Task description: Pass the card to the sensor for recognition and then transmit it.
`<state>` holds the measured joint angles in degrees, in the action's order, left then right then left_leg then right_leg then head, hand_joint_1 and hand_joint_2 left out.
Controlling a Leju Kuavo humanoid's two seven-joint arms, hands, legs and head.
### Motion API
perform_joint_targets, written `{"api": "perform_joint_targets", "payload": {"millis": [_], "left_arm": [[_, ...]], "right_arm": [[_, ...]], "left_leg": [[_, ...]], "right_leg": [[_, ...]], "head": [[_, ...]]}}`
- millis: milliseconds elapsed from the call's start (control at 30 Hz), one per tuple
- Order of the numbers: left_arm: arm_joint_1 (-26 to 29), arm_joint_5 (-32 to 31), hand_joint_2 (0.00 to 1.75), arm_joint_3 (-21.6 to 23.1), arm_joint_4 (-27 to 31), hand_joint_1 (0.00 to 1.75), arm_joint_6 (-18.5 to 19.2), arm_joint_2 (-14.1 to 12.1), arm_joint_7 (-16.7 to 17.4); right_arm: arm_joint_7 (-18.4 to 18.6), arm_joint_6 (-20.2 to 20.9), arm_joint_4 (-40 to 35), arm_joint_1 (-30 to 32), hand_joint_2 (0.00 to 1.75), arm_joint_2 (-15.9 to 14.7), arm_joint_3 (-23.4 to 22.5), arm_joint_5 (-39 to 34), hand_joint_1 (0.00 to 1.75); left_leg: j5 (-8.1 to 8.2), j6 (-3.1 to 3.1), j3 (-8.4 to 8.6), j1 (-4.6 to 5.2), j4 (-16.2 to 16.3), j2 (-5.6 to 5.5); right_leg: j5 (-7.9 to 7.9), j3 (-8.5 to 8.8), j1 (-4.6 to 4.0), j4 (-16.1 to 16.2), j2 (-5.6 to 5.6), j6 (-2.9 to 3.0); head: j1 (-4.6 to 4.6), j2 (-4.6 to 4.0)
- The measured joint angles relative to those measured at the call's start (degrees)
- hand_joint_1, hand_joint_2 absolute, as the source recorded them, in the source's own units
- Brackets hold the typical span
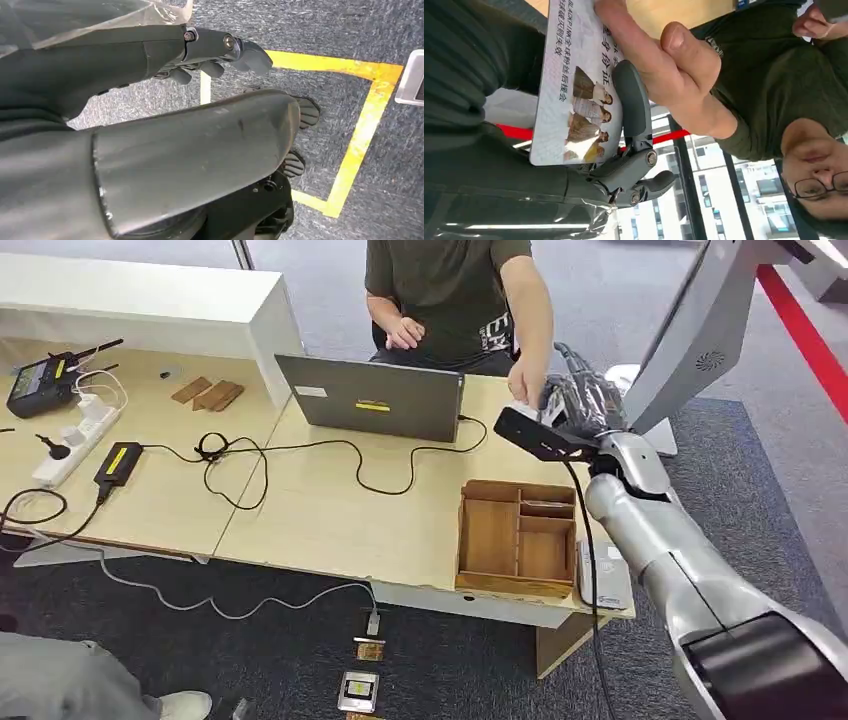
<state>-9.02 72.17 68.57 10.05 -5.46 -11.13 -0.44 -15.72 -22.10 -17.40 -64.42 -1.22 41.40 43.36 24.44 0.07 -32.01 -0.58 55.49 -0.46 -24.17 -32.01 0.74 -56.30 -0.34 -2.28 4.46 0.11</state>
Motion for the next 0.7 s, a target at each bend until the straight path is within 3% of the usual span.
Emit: {"api": "perform_joint_targets", "payload": {"millis": [33,67,100,133,400,600,700], "left_arm": [[0.0,0.06,0.0,0.02,0.0,0.0,0.0,0.0,0.02],[0.0,0.09,0.0,0.02,0.0,0.0,0.0,0.0,0.07],[0.0,0.17,0.0,0.02,0.0,0.0,0.02,0.0,0.09],[0.0,0.2,0.0,0.02,0.0,0.0,0.0,0.0,0.09],[-0.01,0.74,0.0,0.02,0.0,0.0,-0.09,0.0,0.74],[0.02,1.57,0.0,0.02,0.0,0.0,-0.74,0.11,1.57],[-0.01,1.88,0.0,0.02,0.0,0.0,-3.96,0.85,2.54]], "right_arm": [[-0.04,-0.02,0.07,0.02,1.75,0.02,0.02,0.0,1.31],[-0.2,-0.02,0.17,0.05,1.75,0.02,0.04,0.02,0.23],[-0.39,-0.07,0.22,0.13,1.75,0.02,0.09,0.11,0.0],[-0.52,-0.15,0.22,0.23,0.0,0.02,0.11,0.17,0.0],[-1.4,0.26,0.26,0.79,0.0,0.31,0.44,2.17,0.0],[-4.7,-1.77,0.2,1.08,0.0,0.68,0.76,3.21,0.0],[-7.06,-2.27,0.11,1.16,0.0,0.57,0.74,2.1,0.0]], "left_leg": [[0.0,0.0,0.0,0.0,0.0,0.0],[0.0,0.0,0.0,0.0,0.0,0.0],[0.0,0.0,0.0,0.0,0.0,0.0],[0.0,0.0,0.0,0.0,0.0,0.0],[0.0,-0.01,0.0,0.0,0.0,0.0],[0.0,-0.01,0.01,0.0,0.0,0.0],[0.0,-0.01,0.01,0.0,0.0,0.01]], "right_leg": [[0.0,0.0,0.0,0.0,0.0,0.0],[0.0,0.0,0.0,0.0,0.0,0.0],[0.0,0.0,0.0,0.0,0.0,0.0],[0.0,0.0,0.0,0.0,0.0,0.0],[0.0,0.0,-0.01,-0.01,0.0,0.0],[0.0,0.0,-0.01,0.0,0.0,0.0],[0.0,-0.01,0.01,0.01,0.0,0.0]], "head": [[0.0,0.0],[0.0,0.0],[0.0,0.0],[0.0,0.0],[0.0,0.0],[0.0,0.0],[0.0,0.0]]}}
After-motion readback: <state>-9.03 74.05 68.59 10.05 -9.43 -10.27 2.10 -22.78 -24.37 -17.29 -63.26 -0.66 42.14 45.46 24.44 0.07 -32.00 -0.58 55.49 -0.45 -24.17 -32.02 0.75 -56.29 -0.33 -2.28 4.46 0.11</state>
